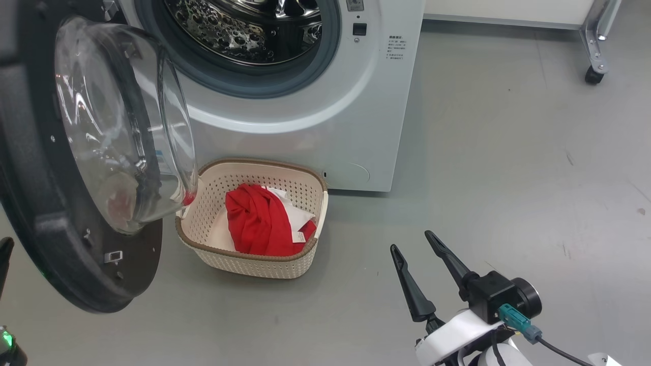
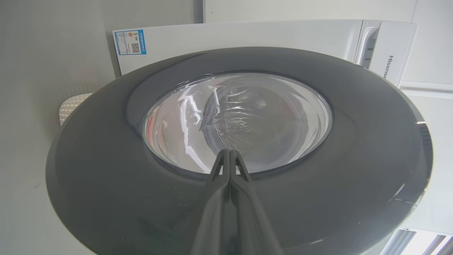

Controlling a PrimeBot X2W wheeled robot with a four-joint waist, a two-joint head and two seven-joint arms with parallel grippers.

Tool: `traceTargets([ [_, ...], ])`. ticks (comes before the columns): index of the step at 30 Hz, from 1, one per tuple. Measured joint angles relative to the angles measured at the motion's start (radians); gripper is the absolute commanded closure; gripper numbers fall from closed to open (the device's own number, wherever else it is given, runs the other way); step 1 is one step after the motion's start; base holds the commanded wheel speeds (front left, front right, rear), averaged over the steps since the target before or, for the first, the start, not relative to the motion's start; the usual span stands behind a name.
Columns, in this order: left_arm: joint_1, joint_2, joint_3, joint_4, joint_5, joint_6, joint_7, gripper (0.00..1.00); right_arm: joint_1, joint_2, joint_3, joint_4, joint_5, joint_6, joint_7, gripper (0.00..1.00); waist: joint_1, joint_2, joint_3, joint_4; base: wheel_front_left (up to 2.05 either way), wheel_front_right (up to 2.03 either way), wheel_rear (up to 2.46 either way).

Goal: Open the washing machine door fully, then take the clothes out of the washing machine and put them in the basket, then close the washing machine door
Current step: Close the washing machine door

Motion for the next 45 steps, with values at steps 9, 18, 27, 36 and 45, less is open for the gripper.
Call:
traceTargets([
  [9, -0.006, 0.001, -0.009, 0.012, -0.069, 0.000, 0.082, 1.00, 0.000, 0.000, -0.004, 0.000, 0.000, 0.000, 0.000, 0.00, 0.0000, 0.0000, 0.002, -0.007, 0.00, 0.00, 0.00],
  [18, -0.006, -0.001, -0.042, 0.037, -0.134, 0.000, 0.150, 1.00, 0.000, 0.000, -0.005, 0.001, 0.000, -0.001, 0.000, 0.00, 0.0000, 0.0000, -0.002, -0.006, 0.00, 0.00, 0.00],
  [27, -0.006, -0.002, -0.067, 0.017, -0.195, 0.000, 0.195, 1.00, 0.000, 0.000, -0.005, 0.003, 0.000, -0.001, 0.000, 0.00, 0.0000, 0.0000, -0.005, -0.007, 0.00, 0.00, 0.00],
  [36, -0.005, -0.007, -0.090, -0.001, -0.221, 0.000, 0.204, 1.00, 0.000, 0.000, -0.005, 0.004, 0.000, -0.001, 0.000, 0.00, 0.0000, 0.0000, -0.008, -0.016, 0.00, 0.00, 0.00],
  [45, -0.002, -0.028, -0.117, -0.021, -0.248, 0.000, 0.202, 1.00, -0.001, 0.000, 0.004, 0.012, 0.000, 0.000, 0.000, 0.00, 0.0000, 0.0000, -0.011, -0.045, 0.00, 0.00, 0.00],
])
